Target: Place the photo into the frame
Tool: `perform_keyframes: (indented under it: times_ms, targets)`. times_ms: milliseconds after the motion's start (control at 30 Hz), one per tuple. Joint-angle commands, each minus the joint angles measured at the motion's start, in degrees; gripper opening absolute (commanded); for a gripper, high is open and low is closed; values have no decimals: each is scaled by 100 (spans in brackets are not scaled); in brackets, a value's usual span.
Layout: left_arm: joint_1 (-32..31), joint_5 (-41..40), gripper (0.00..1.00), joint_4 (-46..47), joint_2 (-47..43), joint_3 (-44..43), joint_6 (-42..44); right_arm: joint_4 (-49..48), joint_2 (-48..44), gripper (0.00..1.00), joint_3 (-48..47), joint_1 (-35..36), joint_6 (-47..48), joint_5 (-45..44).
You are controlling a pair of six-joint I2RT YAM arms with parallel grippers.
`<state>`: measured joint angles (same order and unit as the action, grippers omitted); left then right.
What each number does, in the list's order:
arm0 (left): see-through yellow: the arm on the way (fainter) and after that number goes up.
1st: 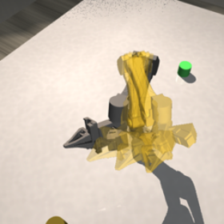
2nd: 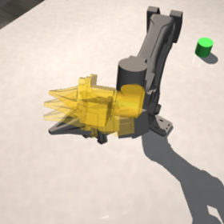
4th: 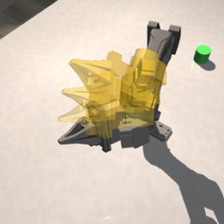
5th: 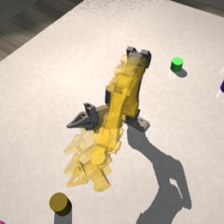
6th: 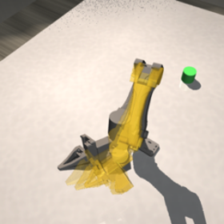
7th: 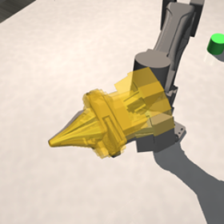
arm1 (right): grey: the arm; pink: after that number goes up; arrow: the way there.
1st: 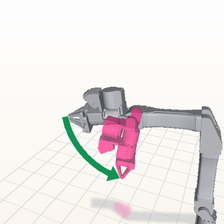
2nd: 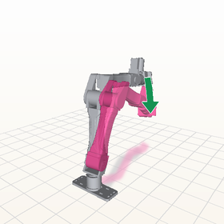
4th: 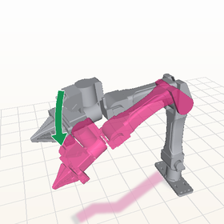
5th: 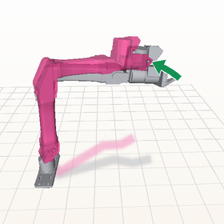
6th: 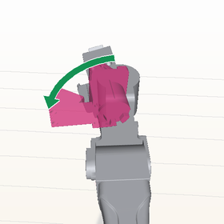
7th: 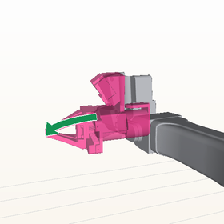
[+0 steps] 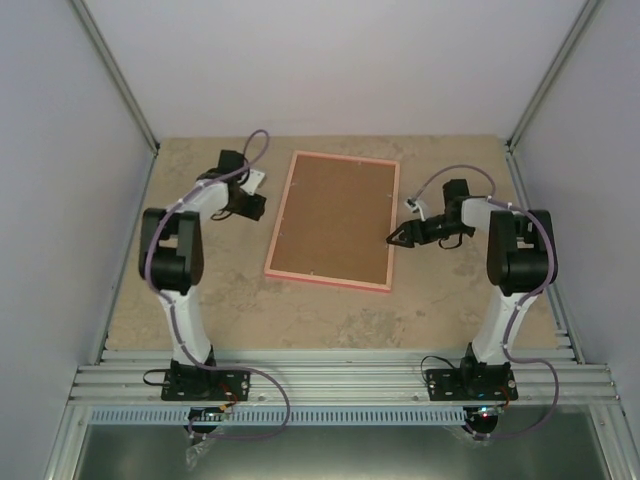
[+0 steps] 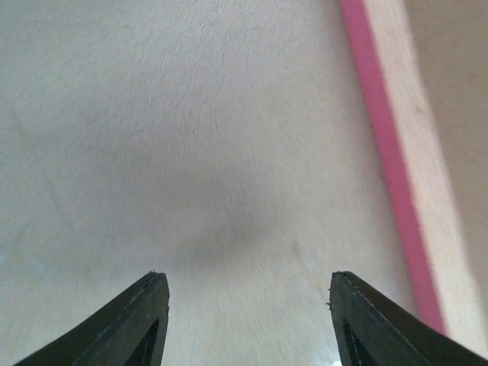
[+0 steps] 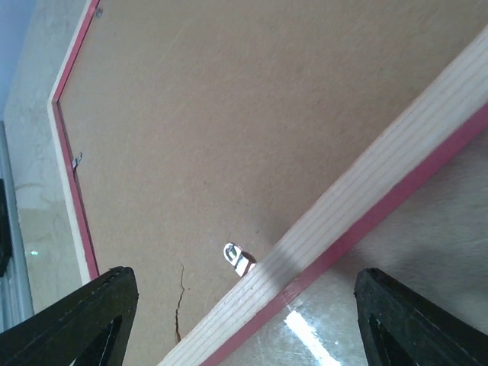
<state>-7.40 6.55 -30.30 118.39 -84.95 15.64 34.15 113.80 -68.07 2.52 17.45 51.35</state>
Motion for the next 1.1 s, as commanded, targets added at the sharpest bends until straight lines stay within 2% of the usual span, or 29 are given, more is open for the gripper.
perform_keyframes:
  times_ms: [0, 133, 233, 433, 600, 867, 1067]
  targets:
    - [-48, 626, 62, 577, -1132, 776, -568, -722, -311, 79, 86, -56, -643, -209]
    - [-541, 797, 65, 619, -1494, 1076, -391, -1056, -444, 78, 134, -155, -971, -75]
    - [-952, 1333, 65, 226, -1586, 1050, 411, -1076, -476, 78, 87, -184, -1051, 18]
    - [-2359, 1319, 62, -8, -1764, 1352, 1452, -1286, -609, 77, 331, -550, -1277, 155]
    - [-3314, 780, 60, 313, -1641, 1662, 1856, -1468, -609, 77, 578, -701, -1491, 342]
    - [-3875, 568, 54, 436, -1194, 1531, 2245, -1702, -591, 76, 866, -787, -1721, 495]
    - [-4067, 564, 49, 415, -973, 1617, 2471, -1817, -596, 76, 933, -815, -1728, 508]
